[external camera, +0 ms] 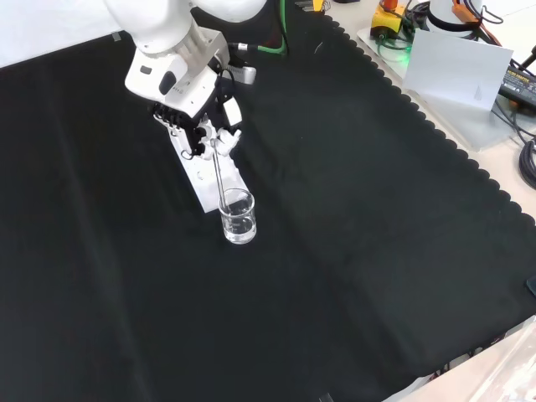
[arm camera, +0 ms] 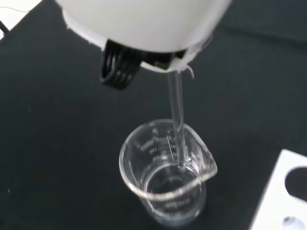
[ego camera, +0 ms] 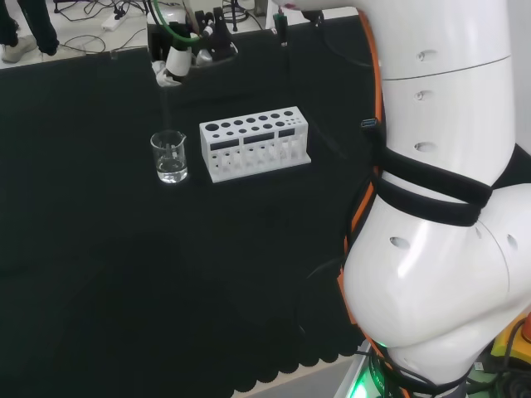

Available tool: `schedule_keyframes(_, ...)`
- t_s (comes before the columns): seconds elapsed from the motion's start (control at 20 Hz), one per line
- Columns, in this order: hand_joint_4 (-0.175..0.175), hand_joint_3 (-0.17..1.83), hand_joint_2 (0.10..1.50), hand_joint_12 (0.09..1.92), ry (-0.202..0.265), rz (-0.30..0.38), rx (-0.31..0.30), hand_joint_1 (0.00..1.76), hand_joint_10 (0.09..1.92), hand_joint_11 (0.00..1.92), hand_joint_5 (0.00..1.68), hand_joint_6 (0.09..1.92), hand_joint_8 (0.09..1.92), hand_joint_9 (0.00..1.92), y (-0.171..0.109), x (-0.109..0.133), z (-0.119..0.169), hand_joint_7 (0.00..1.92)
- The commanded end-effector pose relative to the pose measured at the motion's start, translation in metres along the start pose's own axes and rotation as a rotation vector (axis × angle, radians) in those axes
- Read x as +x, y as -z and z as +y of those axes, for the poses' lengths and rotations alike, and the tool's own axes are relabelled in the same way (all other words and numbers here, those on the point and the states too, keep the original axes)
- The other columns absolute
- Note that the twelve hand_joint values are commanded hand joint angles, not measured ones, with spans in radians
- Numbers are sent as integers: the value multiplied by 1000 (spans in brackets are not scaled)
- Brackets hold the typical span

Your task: Stir in the beaker to the left of the white test tube rack with the glass rod.

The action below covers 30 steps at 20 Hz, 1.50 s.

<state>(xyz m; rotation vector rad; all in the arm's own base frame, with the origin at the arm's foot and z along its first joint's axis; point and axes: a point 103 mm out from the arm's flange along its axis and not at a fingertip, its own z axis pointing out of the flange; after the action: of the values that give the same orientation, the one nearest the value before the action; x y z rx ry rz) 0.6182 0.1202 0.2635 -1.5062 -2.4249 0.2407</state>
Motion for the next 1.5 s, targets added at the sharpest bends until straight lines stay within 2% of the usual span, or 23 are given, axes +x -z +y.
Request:
schedule_keyframes(0.05, -175, 1009, 434, 664, -14, -15, 11, 1226, 610, 1781, 1372, 674, 767, 1907, 1, -3, -21, 1673)
schedule_keyframes(0.25, -175, 1009, 434, 664, -11, -20, 9, 1226, 610, 1782, 1372, 674, 767, 1907, 1, 6, -26, 1673)
schedule_keyframes(0.45, -175, 1009, 434, 664, 11, -18, 10, 1226, 609, 1782, 1372, 674, 767, 1906, -2, 28, -25, 1673)
schedule_keyframes(0.65, -175, 1008, 434, 663, 31, -17, 12, 1226, 609, 1782, 1372, 674, 767, 1906, -4, 46, -14, 1673)
schedule_keyframes(0.85, -175, 1008, 435, 663, 49, -19, 11, 1226, 608, 1782, 1372, 674, 766, 1906, -2, 52, -1, 1673)
schedule_keyframes(1.15, -175, 1008, 435, 663, 62, 3, 24, 1226, 608, 1782, 1372, 674, 766, 1906, 4, 34, 13, 1673)
schedule_keyframes(1.5, -175, 1008, 435, 663, 17, 11, 34, 1226, 607, 1782, 1372, 674, 765, 1907, 10, -4, 10, 1672)
